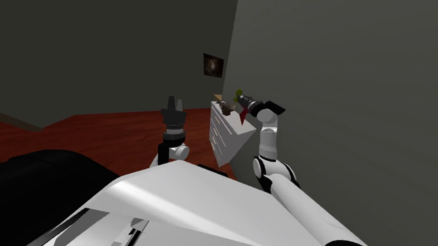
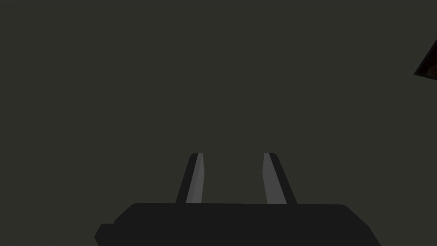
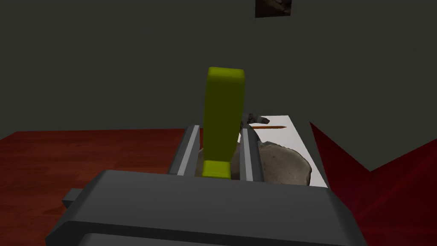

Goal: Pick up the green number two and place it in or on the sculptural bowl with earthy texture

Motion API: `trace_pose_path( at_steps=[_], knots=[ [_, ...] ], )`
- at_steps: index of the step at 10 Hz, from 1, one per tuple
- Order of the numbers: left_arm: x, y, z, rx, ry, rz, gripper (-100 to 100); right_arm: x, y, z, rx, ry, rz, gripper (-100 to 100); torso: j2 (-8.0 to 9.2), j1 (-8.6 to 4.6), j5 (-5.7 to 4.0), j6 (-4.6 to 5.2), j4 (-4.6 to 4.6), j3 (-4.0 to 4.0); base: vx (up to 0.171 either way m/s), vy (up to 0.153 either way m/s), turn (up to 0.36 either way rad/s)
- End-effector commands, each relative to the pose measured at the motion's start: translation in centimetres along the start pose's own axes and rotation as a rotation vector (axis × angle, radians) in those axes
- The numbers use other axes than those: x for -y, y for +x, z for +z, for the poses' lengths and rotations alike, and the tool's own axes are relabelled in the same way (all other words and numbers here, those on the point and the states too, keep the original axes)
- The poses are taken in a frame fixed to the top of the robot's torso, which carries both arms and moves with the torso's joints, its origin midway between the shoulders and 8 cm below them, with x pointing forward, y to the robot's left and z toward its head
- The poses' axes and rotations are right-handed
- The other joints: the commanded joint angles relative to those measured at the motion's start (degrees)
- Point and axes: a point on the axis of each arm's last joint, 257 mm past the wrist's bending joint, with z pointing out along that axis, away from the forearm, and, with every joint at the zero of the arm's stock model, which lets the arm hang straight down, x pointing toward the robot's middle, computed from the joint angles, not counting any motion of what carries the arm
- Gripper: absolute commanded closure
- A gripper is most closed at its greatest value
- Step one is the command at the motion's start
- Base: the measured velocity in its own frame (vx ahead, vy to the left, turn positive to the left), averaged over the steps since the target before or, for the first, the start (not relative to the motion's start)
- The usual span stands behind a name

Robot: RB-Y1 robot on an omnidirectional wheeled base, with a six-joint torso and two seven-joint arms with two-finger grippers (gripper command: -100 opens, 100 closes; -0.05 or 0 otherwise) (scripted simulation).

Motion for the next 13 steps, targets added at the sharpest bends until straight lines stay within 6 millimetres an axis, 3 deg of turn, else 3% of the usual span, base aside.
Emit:
trace_pose_path(
  at_steps=[1,6,9,10,11,13],
  knots=[
    [0.0,0.0,0.0,0.000,0.000,0.000,0,-0.8,-0.2,0.3,0.037,-0.014,-0.016,100,0.00,0.00,0.00,0.00,0.00,0.00,0.067,0.047,0.123],
    [0.0,0.0,0.0,0.000,0.000,0.000,0,-3.7,-0.5,0.7,0.128,-0.062,-0.062,100,0.03,0.01,0.04,0.00,0.02,0.02,0.062,0.025,0.128],
    [0.0,0.0,0.0,0.000,0.000,0.000,0,-6.3,0.4,0.4,0.177,-0.110,-0.097,100,0.08,0.12,0.09,-0.01,0.06,0.07,0.061,0.033,0.151],
    [0.0,0.0,0.0,0.000,0.000,0.000,0,-5.7,0.2,0.4,0.170,-0.102,-0.091,100,0.11,0.08,0.07,0.03,0.07,0.09,0.026,0.009,0.019],
    [0.0,0.0,0.0,0.000,0.000,0.000,0,-5.8,0.3,0.4,0.172,-0.103,-0.092,-100,0.25,0.00,0.04,0.06,0.09,0.16,0.006,0.003,-0.001],
    [0.0,0.0,0.0,0.000,0.000,0.000,0,-5.8,0.3,0.4,0.172,-0.102,-0.092,-100,0.39,-0.07,0.02,0.07,0.13,0.25,0.000,0.000,0.000]
  ],
)
